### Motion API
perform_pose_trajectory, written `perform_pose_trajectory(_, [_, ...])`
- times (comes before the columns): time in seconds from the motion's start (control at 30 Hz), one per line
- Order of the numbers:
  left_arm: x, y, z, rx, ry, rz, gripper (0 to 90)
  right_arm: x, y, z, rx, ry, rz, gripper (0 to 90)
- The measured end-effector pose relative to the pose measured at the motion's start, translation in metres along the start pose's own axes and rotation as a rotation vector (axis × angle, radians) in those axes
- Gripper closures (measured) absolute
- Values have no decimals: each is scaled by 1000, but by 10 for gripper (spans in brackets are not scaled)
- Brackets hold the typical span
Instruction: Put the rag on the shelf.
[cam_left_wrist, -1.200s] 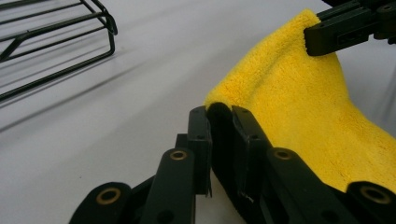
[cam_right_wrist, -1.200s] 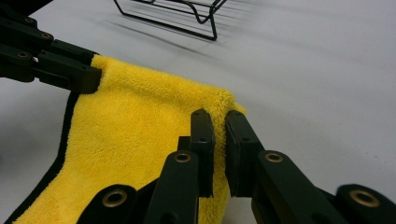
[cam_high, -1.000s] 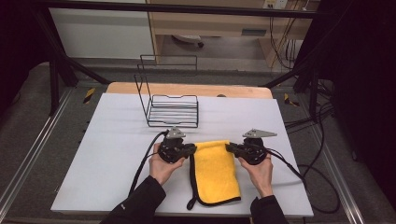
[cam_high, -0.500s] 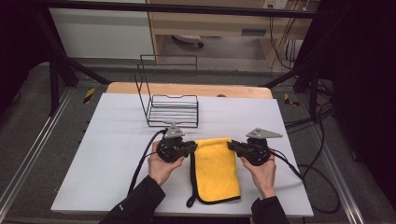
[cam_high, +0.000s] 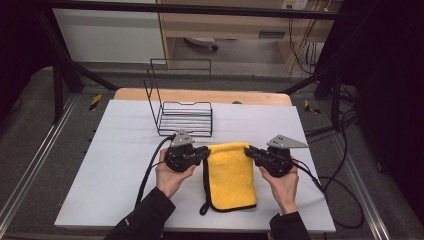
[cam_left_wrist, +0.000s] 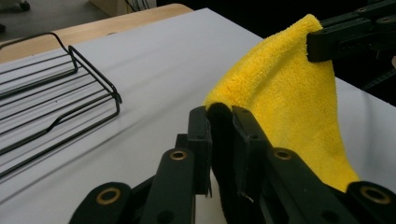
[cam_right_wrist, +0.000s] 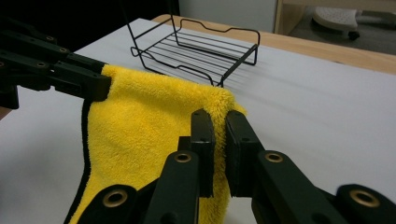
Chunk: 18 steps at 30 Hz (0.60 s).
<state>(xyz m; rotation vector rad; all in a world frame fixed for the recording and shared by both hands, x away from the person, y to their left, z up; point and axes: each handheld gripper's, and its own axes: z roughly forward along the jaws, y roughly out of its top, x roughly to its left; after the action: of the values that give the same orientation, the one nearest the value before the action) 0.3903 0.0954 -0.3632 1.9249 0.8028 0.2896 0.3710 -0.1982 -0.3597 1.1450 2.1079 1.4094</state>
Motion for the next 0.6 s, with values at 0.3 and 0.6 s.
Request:
perform_pose_trajectory(0.3, [-6,11,-10,-44,6,25,791,6,8,-10,-57,-6,-14,835])
perform_pose_trajectory(0.6, [-8,17,-19,-89,9,35,792,9,14,-17,-109,-12,-31,835])
